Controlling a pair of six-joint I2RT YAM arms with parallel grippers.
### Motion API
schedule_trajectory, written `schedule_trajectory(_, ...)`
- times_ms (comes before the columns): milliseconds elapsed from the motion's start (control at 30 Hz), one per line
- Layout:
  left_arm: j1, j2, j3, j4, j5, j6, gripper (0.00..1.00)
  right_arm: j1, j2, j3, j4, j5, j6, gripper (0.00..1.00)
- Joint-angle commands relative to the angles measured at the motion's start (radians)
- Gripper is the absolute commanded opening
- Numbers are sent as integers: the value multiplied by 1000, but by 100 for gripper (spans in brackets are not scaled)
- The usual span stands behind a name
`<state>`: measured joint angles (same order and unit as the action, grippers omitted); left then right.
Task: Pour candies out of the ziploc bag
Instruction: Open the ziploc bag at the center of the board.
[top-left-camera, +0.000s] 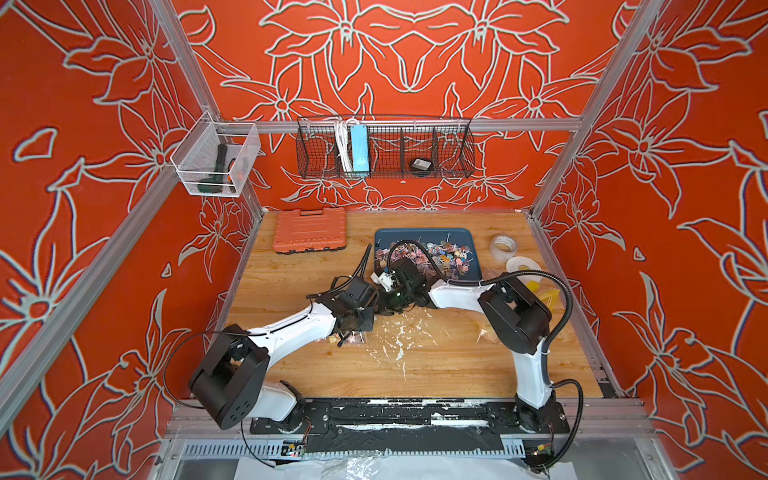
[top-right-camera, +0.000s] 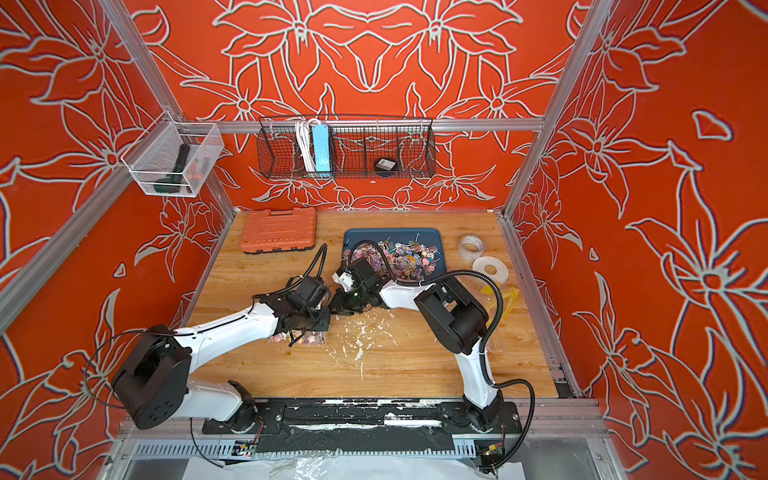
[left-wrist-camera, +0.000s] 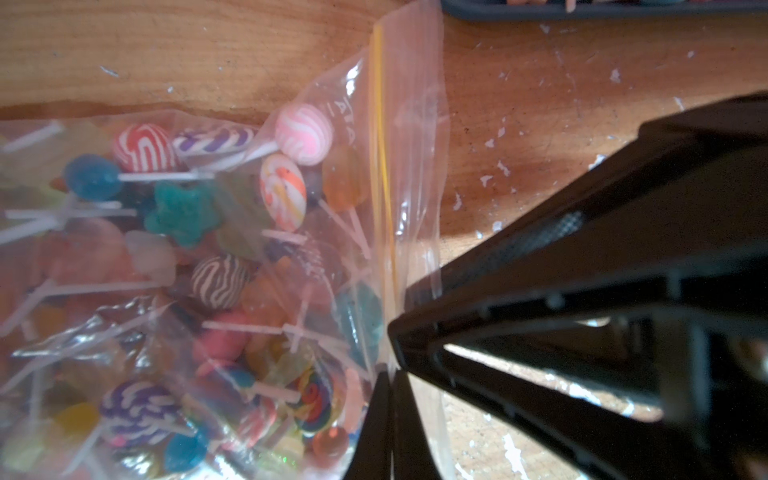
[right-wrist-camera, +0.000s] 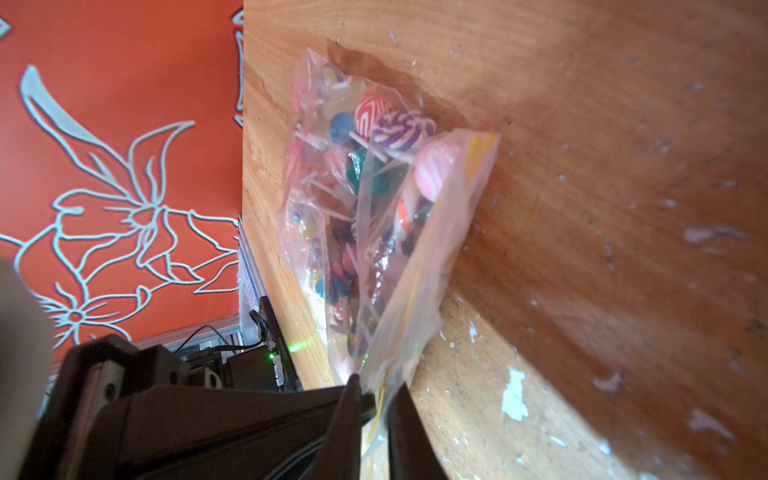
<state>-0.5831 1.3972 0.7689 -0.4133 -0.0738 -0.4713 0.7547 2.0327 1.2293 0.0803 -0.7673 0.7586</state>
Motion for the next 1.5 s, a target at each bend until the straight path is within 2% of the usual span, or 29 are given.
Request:
schedule_trajectory(0, 8, -6, 1, -17, -26, 6, 0, 6, 17, -10, -18, 3, -16, 15)
schedule_trajectory(500, 8, -10, 3, -7, -14, 9, 0, 17, 42, 21, -31, 2, -19, 10)
schedule_trajectory(700, 8, -12, 3, -6, -14, 10, 0, 19, 35, 19, -25, 3, -18, 0)
schedule_trajectory(833, 8, -12, 3, -4, -14, 9, 0, 20, 21, 15, -41, 20, -30, 0)
schedule_trajectory(1233, 8, -32, 31, 38, -4, -6, 0, 24, -9, 21, -264, 215, -124, 0)
schedule_trajectory(1467, 8, -60, 80, -21, -68, -27, 0, 29, -20, 19, -332, 293, -145, 0)
